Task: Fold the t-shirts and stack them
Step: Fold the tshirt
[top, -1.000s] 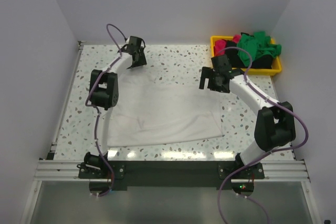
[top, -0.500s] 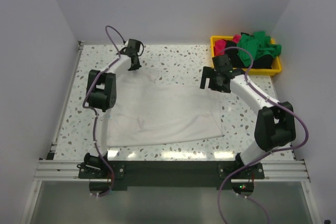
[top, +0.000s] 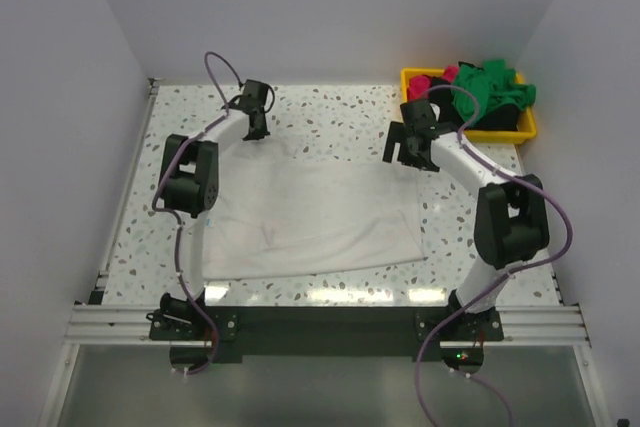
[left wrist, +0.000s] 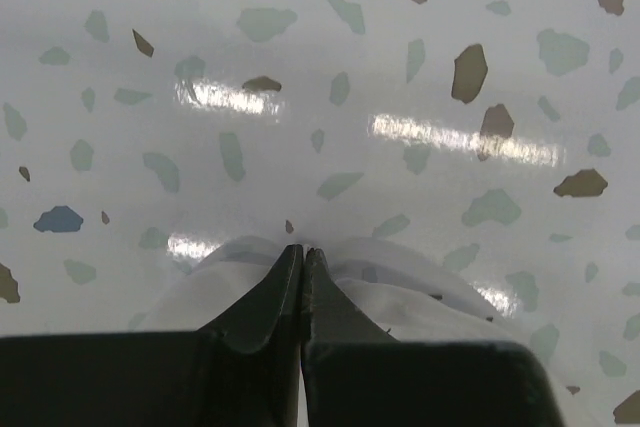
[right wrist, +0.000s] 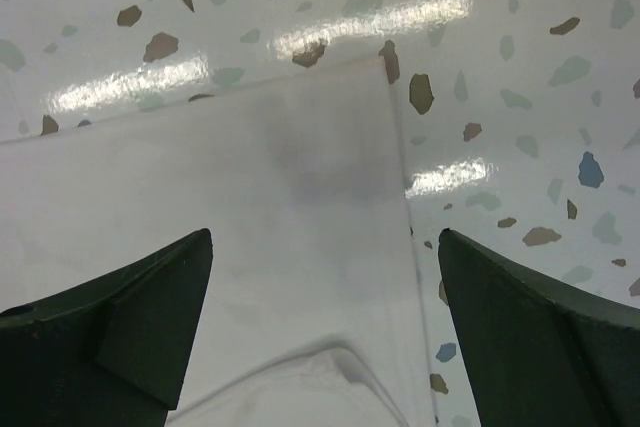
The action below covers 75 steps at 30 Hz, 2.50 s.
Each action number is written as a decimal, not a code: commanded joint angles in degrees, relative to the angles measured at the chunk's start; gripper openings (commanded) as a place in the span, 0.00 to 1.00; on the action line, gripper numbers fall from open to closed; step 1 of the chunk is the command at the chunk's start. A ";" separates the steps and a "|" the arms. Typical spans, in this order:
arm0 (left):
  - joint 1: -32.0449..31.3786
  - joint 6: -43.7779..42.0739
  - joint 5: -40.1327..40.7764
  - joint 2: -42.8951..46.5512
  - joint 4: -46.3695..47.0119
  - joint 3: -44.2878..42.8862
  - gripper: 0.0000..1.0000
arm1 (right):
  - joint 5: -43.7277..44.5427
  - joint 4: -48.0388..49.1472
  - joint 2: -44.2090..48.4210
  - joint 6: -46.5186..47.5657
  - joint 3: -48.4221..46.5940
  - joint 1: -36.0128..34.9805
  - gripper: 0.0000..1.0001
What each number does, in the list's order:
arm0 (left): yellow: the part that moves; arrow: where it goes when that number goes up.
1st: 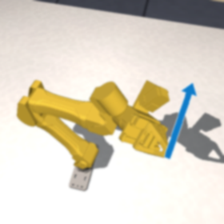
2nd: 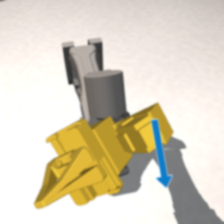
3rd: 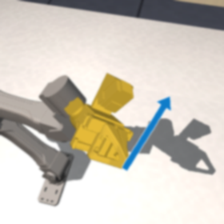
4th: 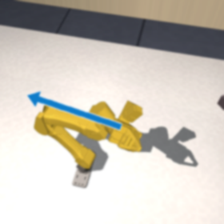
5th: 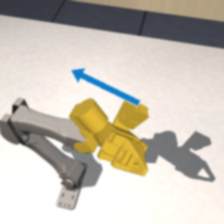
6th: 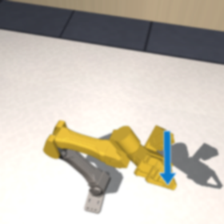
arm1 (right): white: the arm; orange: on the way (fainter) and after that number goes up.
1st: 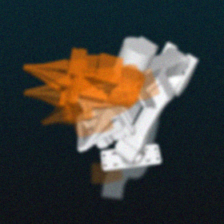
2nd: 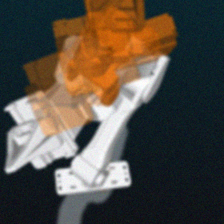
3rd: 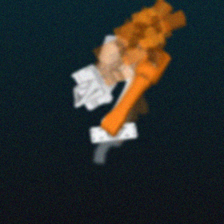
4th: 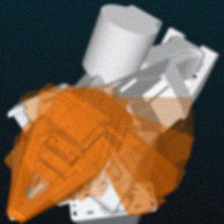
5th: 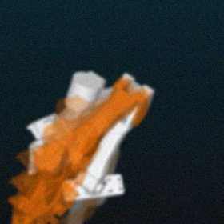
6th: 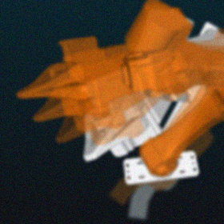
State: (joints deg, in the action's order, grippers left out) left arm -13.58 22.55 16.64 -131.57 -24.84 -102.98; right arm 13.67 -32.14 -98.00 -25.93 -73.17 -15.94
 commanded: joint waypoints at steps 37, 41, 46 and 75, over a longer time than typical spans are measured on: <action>-2.50 -3.56 -7.33 28.82 17.63 30.38 0.00 | 19.29 9.20 -19.52 -11.68 -7.09 0.30 0.40; -2.59 -3.56 -7.33 30.14 17.72 31.17 0.00 | 19.20 9.73 -18.46 -11.95 -5.59 0.30 0.35; -2.68 -3.56 -7.41 30.93 17.90 31.79 0.00 | 19.64 9.64 -18.63 -11.68 -5.67 0.30 0.19; -4.17 3.99 -6.10 53.07 15.27 53.83 0.00 | 11.73 18.96 0.96 0.80 10.23 0.12 0.00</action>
State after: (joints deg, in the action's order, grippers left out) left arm -17.41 23.90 9.23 -82.08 -9.72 -51.66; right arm 25.96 -15.16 -101.69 -26.65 -64.38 -15.75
